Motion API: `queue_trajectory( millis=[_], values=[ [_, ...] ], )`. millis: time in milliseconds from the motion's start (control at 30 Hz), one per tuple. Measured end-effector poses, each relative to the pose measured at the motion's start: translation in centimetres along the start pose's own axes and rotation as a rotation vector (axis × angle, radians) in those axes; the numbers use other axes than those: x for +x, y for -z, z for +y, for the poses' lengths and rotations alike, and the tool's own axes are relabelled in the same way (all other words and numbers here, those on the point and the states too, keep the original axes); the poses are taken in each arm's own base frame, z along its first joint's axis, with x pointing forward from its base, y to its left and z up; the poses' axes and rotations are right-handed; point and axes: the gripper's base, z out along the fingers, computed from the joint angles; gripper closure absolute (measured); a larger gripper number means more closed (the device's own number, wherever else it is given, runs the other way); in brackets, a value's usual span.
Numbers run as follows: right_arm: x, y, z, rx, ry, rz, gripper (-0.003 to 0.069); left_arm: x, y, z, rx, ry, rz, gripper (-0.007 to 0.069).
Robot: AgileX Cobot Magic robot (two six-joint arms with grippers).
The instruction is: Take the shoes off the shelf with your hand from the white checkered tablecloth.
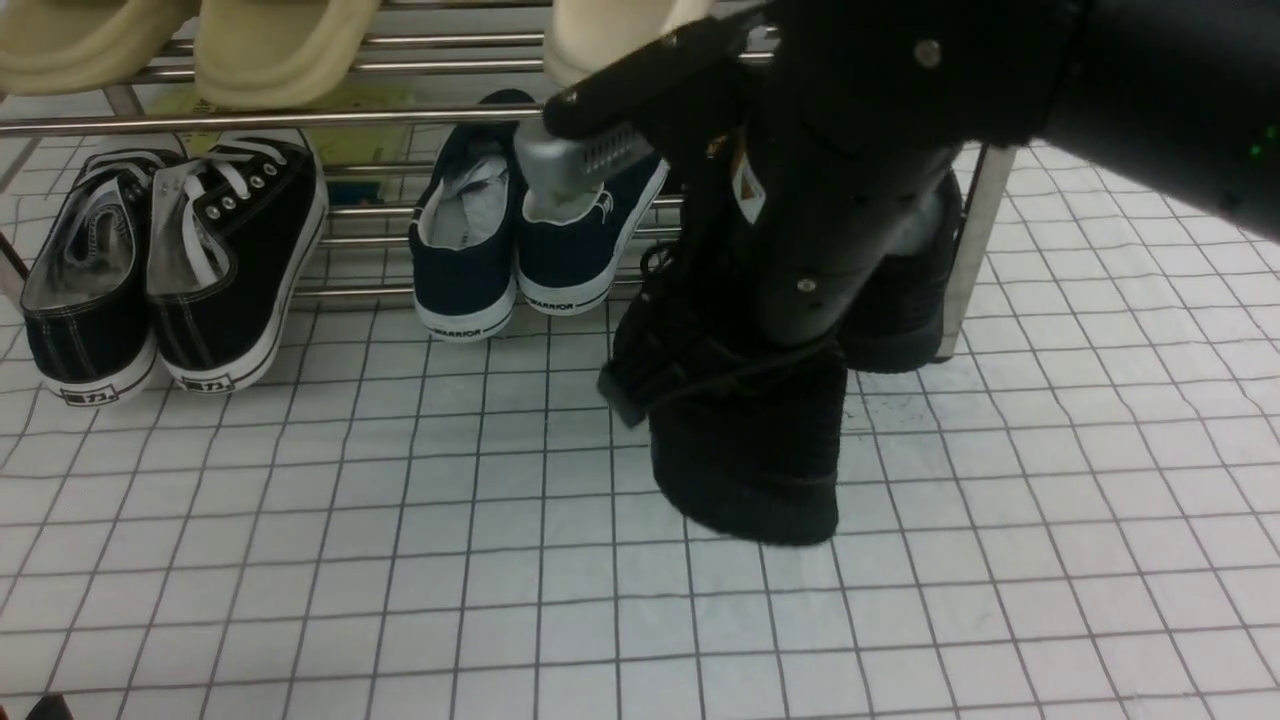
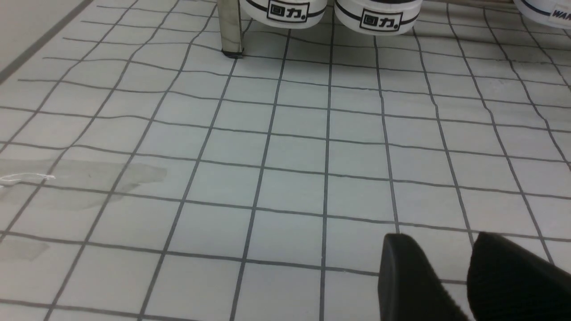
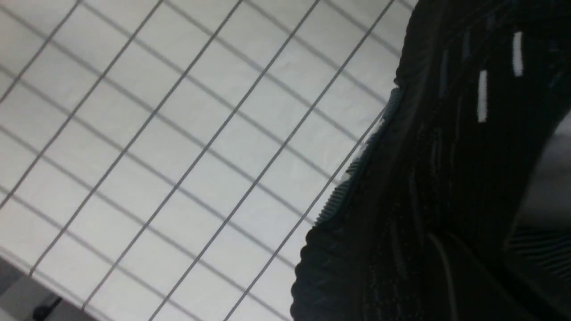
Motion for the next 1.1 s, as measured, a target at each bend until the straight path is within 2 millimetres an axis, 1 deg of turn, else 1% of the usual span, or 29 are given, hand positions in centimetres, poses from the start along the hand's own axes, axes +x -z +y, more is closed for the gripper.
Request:
queue_trajectory(
  millis=[67, 100, 167, 233, 500, 600, 733, 767, 800, 900, 1000, 1033, 1067, 1100],
  values=[
    [1.0, -0.9, 0.8, 0.003, 0.007, 0.043, 0.0652, 0.0, 0.0, 0.0, 0.0, 0.0, 0.0, 0.0384],
    [1.0, -1.0, 0.8, 0.004, 0.006, 0.047, 0.0652, 0.0, 0.0, 0.0, 0.0, 0.0, 0.0, 0.0384],
    [1.8, -2.4, 1.0, 0.026, 0.012, 0.096, 0.0652, 0.0, 0.0, 0.0, 0.0, 0.0, 0.0, 0.0384],
    [2.0, -3.2, 0.8, 0.054, 0.021, 0.111, 0.0651, 0.0, 0.0, 0.0, 0.0, 0.0, 0.0, 0.0384],
    [0.9, -5.3, -0.2, 0.199, 0.063, 0.05, 0.0646, 0.0, 0.0, 0.0, 0.0, 0.0, 0.0, 0.0384],
    [0.6, -6.7, -0.2, 0.234, 0.066, 0.059, 0.0645, 0.0, 0.0, 0.0, 0.0, 0.0, 0.0, 0.0384],
    [0.5, -9.0, 0.0, 0.257, 0.029, 0.073, 0.063, 0.0, 0.0, 0.0, 0.0, 0.0, 0.0, 0.0384],
    [0.5, -9.6, 0.1, 0.259, 0.023, 0.081, 0.062, 0.0, 0.0, 0.0, 0.0, 0.0, 0.0, 0.0384],
    [0.5, -10.5, 0.2, 0.262, 0.016, 0.091, 0.0593, 0.0, 0.0, 0.0, 0.0, 0.0, 0.0, 0.0384],
    [0.8, -11.5, 0.4, 0.25, 0.002, 0.13, 0.0489, 0.0, 0.0, 0.0, 0.0, 0.0, 0.0, 0.0384],
    [1.0, -11.6, 0.4, 0.251, 0.014, 0.158, 0.0385, 0.0, 0.0, 0.0, 0.0, 0.0, 0.0, 0.0384],
    [1.0, -11.5, 0.4, 0.253, 0.016, 0.162, 0.0372, 0.0, 0.0, 0.0, 0.0, 0.0, 0.0, 0.0384],
    [0.9, -11.3, 0.2, 0.26, 0.032, 0.173, 0.0336, 0.0, 0.0, 0.0, 0.0, 0.0, 0.0, 0.0384],
    [0.6, -10.9, 0.0, 0.261, 0.035, 0.17, 0.0331, 0.0, 0.0, 0.0, 0.0, 0.0, 0.0, 0.0384]
  ],
)
